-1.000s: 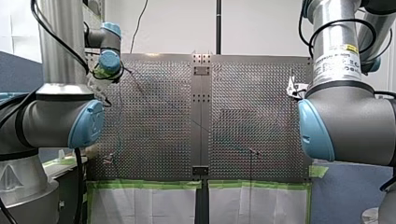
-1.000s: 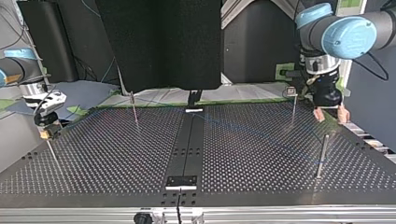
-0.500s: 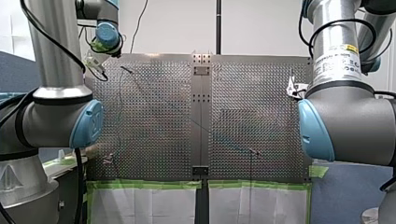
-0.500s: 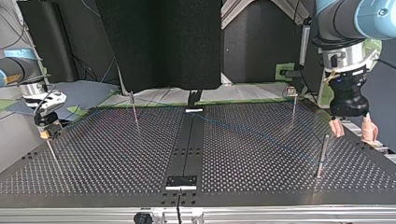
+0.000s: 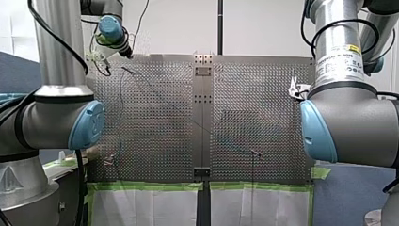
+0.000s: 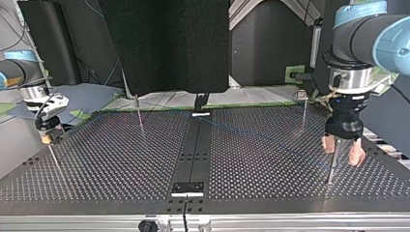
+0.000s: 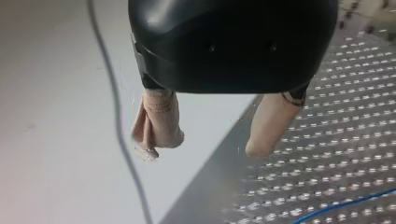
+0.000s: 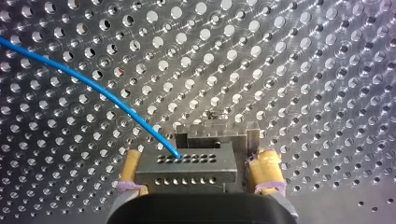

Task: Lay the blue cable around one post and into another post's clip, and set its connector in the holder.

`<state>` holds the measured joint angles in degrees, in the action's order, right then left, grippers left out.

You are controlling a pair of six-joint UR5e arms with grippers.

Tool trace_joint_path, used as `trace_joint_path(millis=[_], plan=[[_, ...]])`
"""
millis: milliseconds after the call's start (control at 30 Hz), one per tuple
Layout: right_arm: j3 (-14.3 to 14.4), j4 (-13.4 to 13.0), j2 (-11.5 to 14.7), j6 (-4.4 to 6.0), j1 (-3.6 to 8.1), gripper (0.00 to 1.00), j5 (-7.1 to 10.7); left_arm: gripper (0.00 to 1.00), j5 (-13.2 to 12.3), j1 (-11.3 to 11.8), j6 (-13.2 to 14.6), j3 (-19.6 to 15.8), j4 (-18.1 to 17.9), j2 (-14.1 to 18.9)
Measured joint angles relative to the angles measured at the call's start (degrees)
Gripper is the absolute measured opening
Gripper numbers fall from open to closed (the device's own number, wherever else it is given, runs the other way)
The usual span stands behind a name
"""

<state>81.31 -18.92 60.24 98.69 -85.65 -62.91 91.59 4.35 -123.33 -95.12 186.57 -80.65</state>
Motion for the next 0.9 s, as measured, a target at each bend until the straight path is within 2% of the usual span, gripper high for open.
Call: trace_joint_path(millis=[133,400,600,733,900], plan=[[0.0,0.0,0.0,0.00,0.00,1.00,0.00,1.00,-2.3,0.0,2.3,2.3,2.3,-1.2],[0.0,0.0,0.0,0.00,0.00,1.00,0.00,1.00,-6.9,-0.1,6.9,6.9,6.7,-1.5],[0.0,0.0,0.0,0.00,0.00,1.00,0.00,1.00,-10.2,0.1,10.6,10.6,7.5,-2.2],[0.0,0.0,0.0,0.00,0.00,1.00,0.00,1.00,-10.8,0.1,13.1,13.1,7.5,-2.5],[0.0,0.0,0.0,0.00,0.00,1.00,0.00,1.00,-10.3,0.2,16.2,16.2,7.5,-2.6]])
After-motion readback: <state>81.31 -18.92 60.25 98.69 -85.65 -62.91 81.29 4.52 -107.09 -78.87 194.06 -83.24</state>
